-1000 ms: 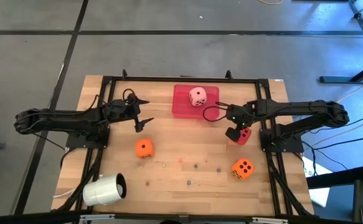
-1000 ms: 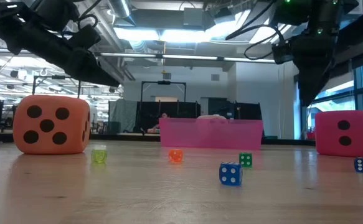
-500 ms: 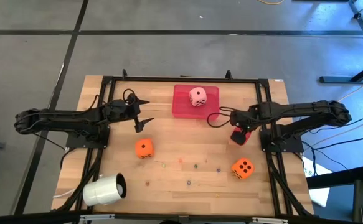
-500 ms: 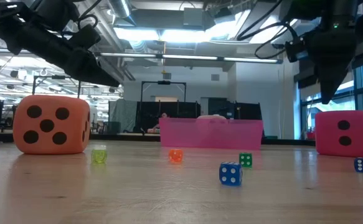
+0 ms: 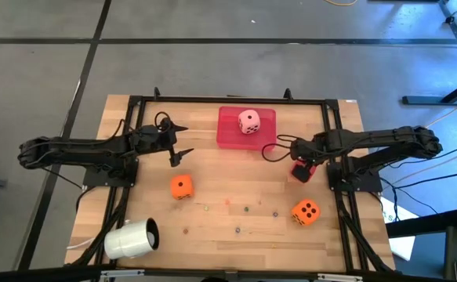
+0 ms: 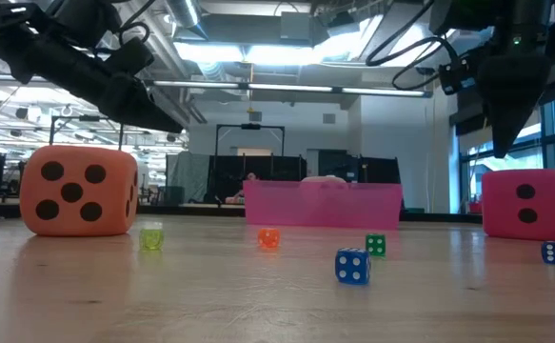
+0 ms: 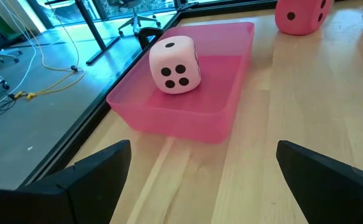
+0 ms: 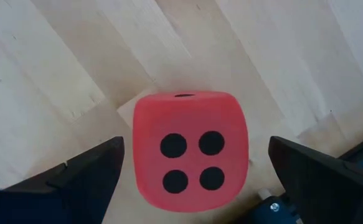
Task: Pick & Place Dice
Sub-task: Put the large red dice into the red container
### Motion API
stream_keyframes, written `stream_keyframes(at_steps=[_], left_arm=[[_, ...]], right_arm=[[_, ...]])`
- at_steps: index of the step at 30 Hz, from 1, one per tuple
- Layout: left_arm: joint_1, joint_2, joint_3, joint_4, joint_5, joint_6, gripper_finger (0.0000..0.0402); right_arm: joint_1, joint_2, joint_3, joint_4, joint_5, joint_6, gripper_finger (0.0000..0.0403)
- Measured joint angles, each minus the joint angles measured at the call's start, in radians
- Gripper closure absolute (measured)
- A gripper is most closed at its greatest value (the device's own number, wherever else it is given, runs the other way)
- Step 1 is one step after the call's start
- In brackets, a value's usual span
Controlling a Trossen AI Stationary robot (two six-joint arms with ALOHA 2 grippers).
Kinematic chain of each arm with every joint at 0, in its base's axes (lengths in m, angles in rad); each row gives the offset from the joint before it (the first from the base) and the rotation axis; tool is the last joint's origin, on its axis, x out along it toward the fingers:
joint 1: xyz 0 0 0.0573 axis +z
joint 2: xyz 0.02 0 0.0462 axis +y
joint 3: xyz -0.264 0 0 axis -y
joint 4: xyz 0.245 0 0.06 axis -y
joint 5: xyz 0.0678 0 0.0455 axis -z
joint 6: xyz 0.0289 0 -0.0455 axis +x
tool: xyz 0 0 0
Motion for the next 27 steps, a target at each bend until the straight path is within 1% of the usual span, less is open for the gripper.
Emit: stream_keyframes(at_steps=[4, 10, 13, 17, 21, 27], left_arm=[[0.000, 0.000, 0.000, 0.000, 0.000, 0.000, 0.0003], [0.000, 0.000, 0.000, 0.000, 0.000, 0.000, 0.0003], [0.000, 0.000, 0.000, 0.000, 0.000, 0.000, 0.0003], [0.000, 0.000, 0.000, 0.000, 0.000, -0.001, 0.0003], [0.000, 0.000, 0.000, 0.000, 0.000, -0.002, 0.0003], [0.000, 0.000, 0.000, 0.000, 0.000, -0.007, 0.0003]], right_arm=[[0.000, 0.000, -0.041, -0.001, -0.009, -0.008, 0.0003], [0.000, -0.002, -0.111, 0.040, -0.118, -0.008, 0.0003], [0.000, -0.002, -0.123, 0.082, -0.127, -0.017, 0.0003], [0.000, -0.002, -0.127, 0.114, -0.137, -0.081, 0.0003], [0.000, 0.002, -0.108, 0.104, -0.115, -0.096, 0.0003], [0.000, 0.002, -0.027, 0.059, -0.048, -0.132, 0.0003]])
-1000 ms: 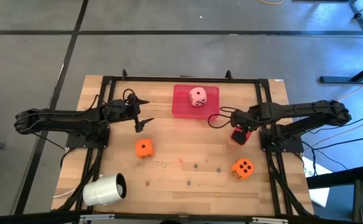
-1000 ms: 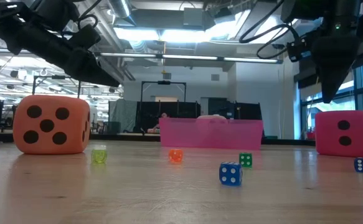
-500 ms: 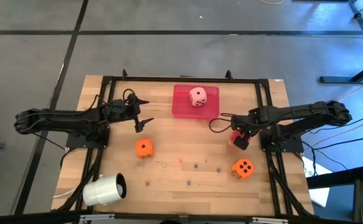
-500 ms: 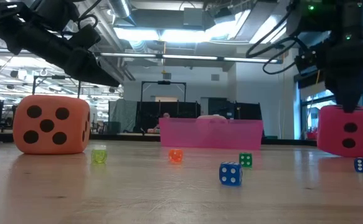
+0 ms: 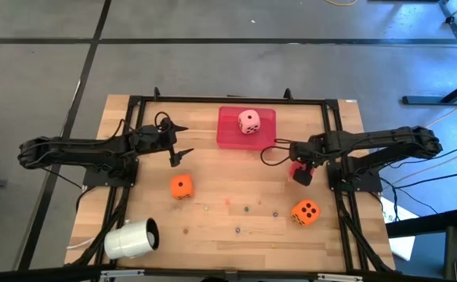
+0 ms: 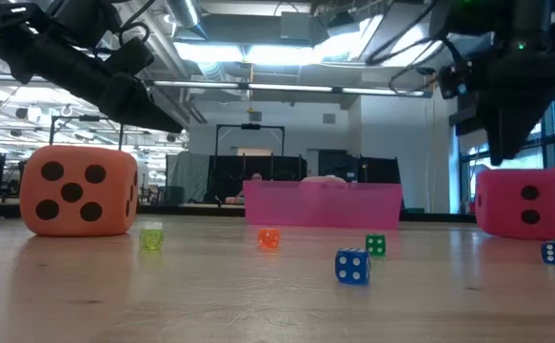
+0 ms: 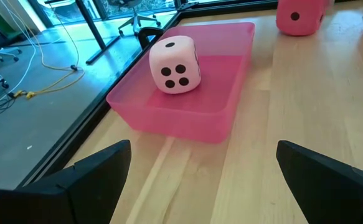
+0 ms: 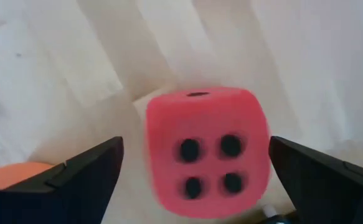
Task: Pick & Place Dice
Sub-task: Put the large red dice into the red container
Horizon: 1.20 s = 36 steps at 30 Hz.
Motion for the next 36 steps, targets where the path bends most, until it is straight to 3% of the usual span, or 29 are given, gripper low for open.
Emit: stream_keyframes(at_steps=[9, 19, 36], left_arm=[[0.000, 0.000, 0.000, 0.000, 0.000, -0.002, 0.0003], [0.000, 0.000, 0.000, 0.000, 0.000, -0.002, 0.0003], [0.000, 0.000, 0.000, 0.000, 0.000, -0.010, 0.0003]], right_arm=[[0.000, 0.000, -0.017, -0.027, -0.004, -0.028, 0.0003], [0.000, -0.002, -0.058, -0.012, -0.010, -0.301, 0.0003], [0.003, -0.004, 0.008, -0.082, -0.028, -0.460, 0.0003]])
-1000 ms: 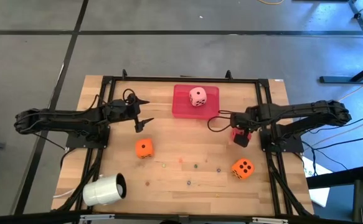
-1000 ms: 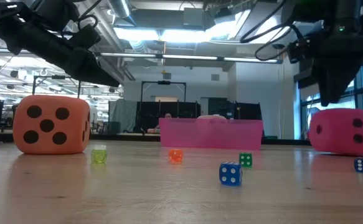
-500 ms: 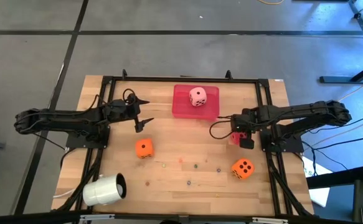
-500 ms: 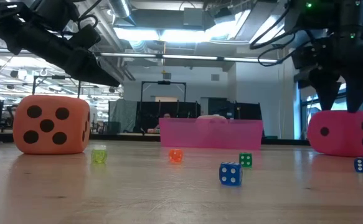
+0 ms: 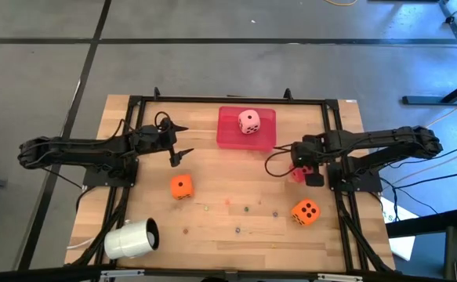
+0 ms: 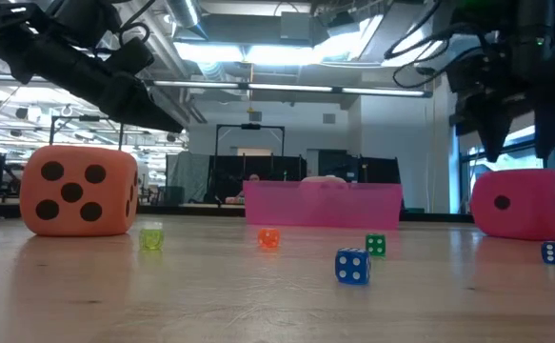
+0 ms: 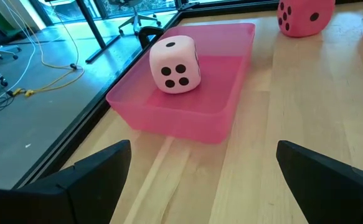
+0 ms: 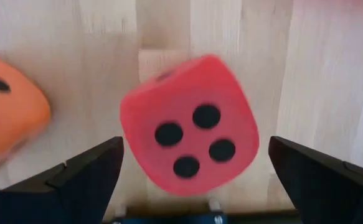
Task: Pick & Place Dice
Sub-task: Put the large red dice into the red container
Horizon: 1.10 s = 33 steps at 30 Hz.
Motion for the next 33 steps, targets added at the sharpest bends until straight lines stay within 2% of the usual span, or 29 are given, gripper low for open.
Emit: stream_keyframes(at_steps=[4, 8, 16, 24, 29, 33], left_arm=[[0.000, 0.000, 0.000, 0.000, 0.000, 0.000, 0.0003], [0.000, 0.000, 0.000, 0.000, 0.000, 0.000, 0.0003], [0.000, 0.000, 0.000, 0.000, 0.000, 0.000, 0.0003], [0.000, 0.000, 0.000, 0.000, 0.000, 0.000, 0.0003], [0.000, 0.000, 0.000, 0.000, 0.000, 0.000, 0.0003], [0.000, 0.000, 0.000, 0.000, 0.000, 0.000, 0.0003]], right_arm=[[0.000, 0.014, 0.000, -0.046, -0.002, 0.000, 0.0003], [0.000, 0.016, 0.000, 0.030, -0.002, -0.040, 0.0003], [0.000, 0.021, 0.000, 0.023, 0.005, -0.124, 0.0003], [0.000, 0.025, -0.047, 0.018, 0.002, -0.107, 0.0003], [0.005, 0.039, -0.044, 0.084, -0.003, -0.109, 0.0003], [0.005, 0.057, -0.045, 0.042, 0.013, -0.111, 0.0003]])
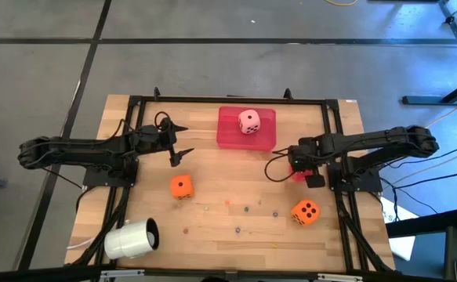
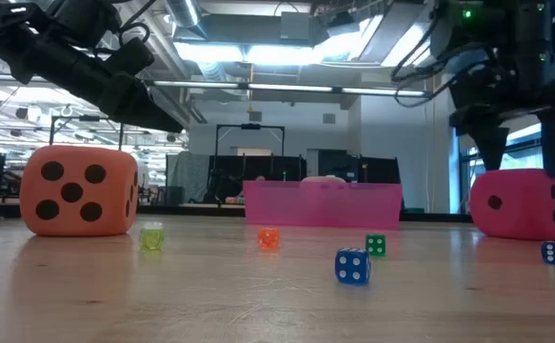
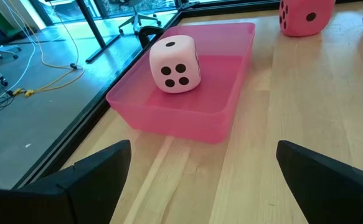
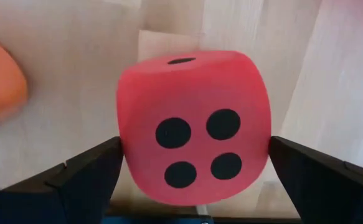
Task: Pick & Place Dice
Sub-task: Put the large red dice into the red container
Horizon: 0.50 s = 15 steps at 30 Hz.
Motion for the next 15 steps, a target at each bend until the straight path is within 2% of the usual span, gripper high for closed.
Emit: stream_keyframes(at_steps=[11, 15], left_arm=[[0.000, 0.000, 0.000, 0.000, 0.000, 0.000, 0.0003], [0.000, 0.000, 0.000, 0.000, 0.000, 0.001, 0.0003]], right_arm=[[0.000, 0.103, 0.005, 0.019, 0.003, 0.052, 0.0002], [0.000, 0.110, 0.003, 0.023, 0.008, 0.116, 0.0002]])
